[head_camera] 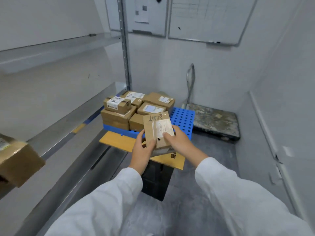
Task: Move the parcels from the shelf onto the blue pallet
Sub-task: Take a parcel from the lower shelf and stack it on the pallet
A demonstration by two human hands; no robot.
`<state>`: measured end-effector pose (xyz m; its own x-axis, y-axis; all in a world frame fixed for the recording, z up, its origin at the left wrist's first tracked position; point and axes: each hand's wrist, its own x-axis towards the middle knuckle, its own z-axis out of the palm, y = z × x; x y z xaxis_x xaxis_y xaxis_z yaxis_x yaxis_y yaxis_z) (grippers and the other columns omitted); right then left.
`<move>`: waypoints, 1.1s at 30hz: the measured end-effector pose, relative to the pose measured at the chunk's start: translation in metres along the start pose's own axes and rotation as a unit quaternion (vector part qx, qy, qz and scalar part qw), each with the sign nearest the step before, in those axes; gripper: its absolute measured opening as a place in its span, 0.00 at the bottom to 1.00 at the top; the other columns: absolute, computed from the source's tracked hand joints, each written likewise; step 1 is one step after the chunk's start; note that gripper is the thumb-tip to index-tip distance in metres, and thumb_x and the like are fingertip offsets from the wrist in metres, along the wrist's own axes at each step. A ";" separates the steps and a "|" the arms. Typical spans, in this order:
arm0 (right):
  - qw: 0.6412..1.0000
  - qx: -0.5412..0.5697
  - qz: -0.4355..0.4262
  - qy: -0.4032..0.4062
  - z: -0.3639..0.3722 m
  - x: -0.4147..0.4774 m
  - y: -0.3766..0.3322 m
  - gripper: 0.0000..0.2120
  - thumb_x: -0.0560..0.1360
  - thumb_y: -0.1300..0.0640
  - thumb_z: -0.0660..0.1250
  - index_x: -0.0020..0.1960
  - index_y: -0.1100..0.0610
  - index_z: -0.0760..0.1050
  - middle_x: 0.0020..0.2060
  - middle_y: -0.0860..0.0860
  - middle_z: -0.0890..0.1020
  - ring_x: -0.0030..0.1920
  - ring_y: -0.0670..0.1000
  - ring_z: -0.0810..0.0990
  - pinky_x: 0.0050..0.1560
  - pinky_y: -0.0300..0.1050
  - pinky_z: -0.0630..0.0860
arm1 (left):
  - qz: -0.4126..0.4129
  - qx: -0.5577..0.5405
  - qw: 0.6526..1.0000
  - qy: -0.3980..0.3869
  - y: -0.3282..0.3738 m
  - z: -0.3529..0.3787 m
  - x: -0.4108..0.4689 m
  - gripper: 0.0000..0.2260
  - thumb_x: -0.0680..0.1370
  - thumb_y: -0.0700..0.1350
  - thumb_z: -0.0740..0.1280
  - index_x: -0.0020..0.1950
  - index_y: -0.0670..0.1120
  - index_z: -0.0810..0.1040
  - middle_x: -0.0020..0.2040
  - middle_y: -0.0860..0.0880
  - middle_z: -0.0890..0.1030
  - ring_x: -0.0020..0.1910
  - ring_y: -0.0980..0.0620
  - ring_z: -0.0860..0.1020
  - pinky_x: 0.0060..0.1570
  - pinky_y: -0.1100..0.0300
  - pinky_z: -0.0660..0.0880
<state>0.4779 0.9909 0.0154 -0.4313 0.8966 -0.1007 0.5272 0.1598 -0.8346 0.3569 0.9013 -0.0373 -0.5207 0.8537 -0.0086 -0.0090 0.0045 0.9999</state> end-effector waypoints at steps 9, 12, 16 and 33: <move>0.998 -0.017 0.037 0.041 -0.055 0.108 0.012 0.21 0.79 0.51 0.62 0.71 0.52 0.66 0.64 0.49 0.76 0.61 0.50 0.76 0.60 0.51 0.75 | 0.008 -0.030 0.998 -0.059 0.004 0.062 0.120 0.21 0.77 0.53 0.69 0.69 0.60 0.68 0.61 0.61 0.77 0.56 0.68 0.76 0.49 0.67 0.78; 0.998 -0.004 0.039 0.044 -0.063 0.135 0.020 0.20 0.79 0.50 0.63 0.70 0.50 0.67 0.63 0.48 0.77 0.59 0.49 0.77 0.58 0.49 0.76 | 0.016 -0.020 0.998 -0.062 0.003 0.075 0.148 0.23 0.78 0.51 0.69 0.71 0.57 0.68 0.63 0.58 0.76 0.61 0.60 0.75 0.55 0.61 0.78; 0.998 0.015 0.044 0.039 -0.073 0.158 0.035 0.21 0.79 0.51 0.63 0.71 0.51 0.66 0.64 0.48 0.76 0.60 0.48 0.76 0.51 0.40 0.73 | 0.025 0.013 0.998 -0.059 -0.003 0.092 0.172 0.23 0.78 0.50 0.69 0.71 0.57 0.68 0.63 0.58 0.75 0.62 0.60 0.74 0.59 0.58 0.77; 0.998 -0.017 -0.019 -0.066 -0.176 0.307 0.097 0.22 0.79 0.51 0.62 0.72 0.52 0.65 0.64 0.49 0.75 0.54 0.47 0.76 0.33 0.32 0.70 | 0.022 0.059 0.995 0.079 -0.014 0.227 0.268 0.24 0.77 0.52 0.70 0.71 0.54 0.68 0.66 0.55 0.74 0.64 0.58 0.73 0.63 0.55 0.74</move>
<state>0.5250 1.3541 -0.0011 -0.5428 0.8280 -0.1404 0.5315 0.2093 -0.8208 0.4112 1.2485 -0.0529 -0.6466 0.7616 0.0431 0.1120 0.0389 0.9930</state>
